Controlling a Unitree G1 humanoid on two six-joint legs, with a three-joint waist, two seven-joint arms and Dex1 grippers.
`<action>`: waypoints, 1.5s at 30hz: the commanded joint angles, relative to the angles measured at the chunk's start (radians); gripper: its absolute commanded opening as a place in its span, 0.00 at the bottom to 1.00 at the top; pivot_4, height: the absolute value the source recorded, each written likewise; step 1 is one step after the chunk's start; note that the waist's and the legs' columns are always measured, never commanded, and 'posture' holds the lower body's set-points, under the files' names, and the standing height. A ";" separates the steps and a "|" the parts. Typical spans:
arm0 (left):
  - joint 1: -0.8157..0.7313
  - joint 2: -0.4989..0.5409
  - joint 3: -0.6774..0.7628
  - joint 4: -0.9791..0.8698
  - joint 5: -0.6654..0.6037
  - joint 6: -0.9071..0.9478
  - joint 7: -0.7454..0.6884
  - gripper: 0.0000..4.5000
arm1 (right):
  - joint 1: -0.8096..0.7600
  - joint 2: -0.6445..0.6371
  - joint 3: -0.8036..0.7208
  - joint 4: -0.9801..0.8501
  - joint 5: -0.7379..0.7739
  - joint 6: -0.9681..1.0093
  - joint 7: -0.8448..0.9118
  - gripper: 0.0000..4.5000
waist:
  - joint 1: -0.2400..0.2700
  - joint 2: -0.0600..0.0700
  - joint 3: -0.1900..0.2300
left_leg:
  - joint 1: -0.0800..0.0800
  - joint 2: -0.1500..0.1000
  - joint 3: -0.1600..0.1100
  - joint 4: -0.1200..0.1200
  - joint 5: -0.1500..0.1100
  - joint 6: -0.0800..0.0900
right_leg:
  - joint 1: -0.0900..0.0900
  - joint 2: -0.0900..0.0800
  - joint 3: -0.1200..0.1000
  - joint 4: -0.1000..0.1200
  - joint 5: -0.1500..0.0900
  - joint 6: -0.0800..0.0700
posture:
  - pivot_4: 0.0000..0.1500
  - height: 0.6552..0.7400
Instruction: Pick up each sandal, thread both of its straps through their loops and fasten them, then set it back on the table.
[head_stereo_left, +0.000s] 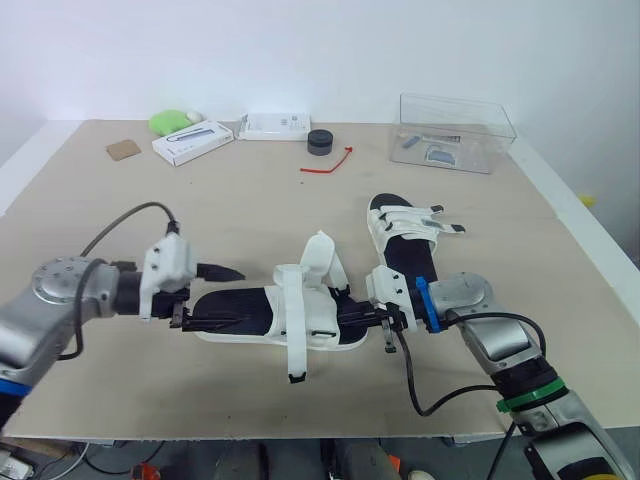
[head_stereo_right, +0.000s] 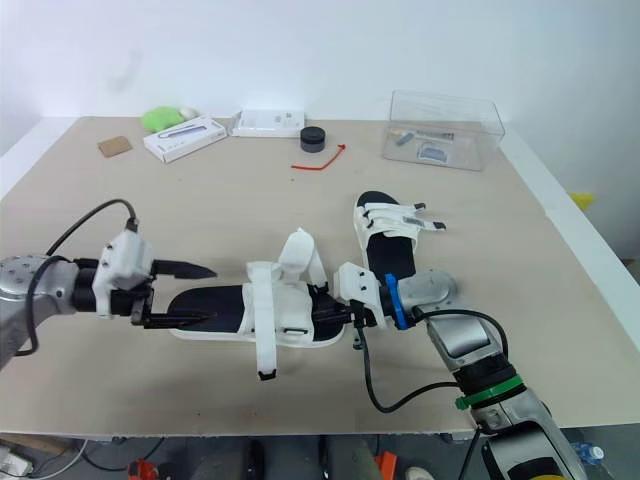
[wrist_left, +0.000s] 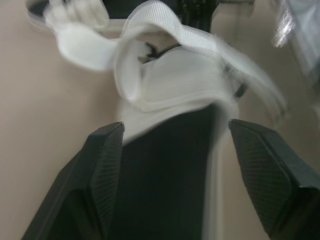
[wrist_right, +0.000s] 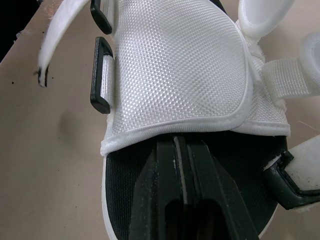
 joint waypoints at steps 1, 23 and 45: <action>0.027 0.017 0.077 -0.100 -0.250 0.257 0.070 0.76 | -0.007 0.004 0.009 0.013 -0.012 -0.006 0.006 0.00 | -0.001 0.000 0.000 | 0.000 0.000 0.000 0.000 0.000 0.000 | 0.000 0.000 0.000 0.000 0.000 0.000 | 1.00 1.00; 0.081 -0.288 -0.064 -0.230 -0.096 0.467 0.258 0.76 | -0.006 -0.005 0.004 -0.004 -0.014 0.011 -0.005 0.00 | 0.001 0.000 0.000 | 0.003 -0.002 -0.001 -0.001 0.002 -0.004 | 0.002 0.001 0.002 0.002 0.001 -0.004 | 1.00 1.00; 0.018 -0.340 0.054 -0.148 -0.120 0.561 0.183 0.03 | -0.008 -0.005 0.005 -0.004 -0.013 0.012 -0.005 0.00 | 0.001 0.000 0.000 | 0.002 -0.002 -0.002 -0.001 0.002 -0.004 | 0.002 0.001 0.001 0.002 0.000 -0.004 | 1.00 1.00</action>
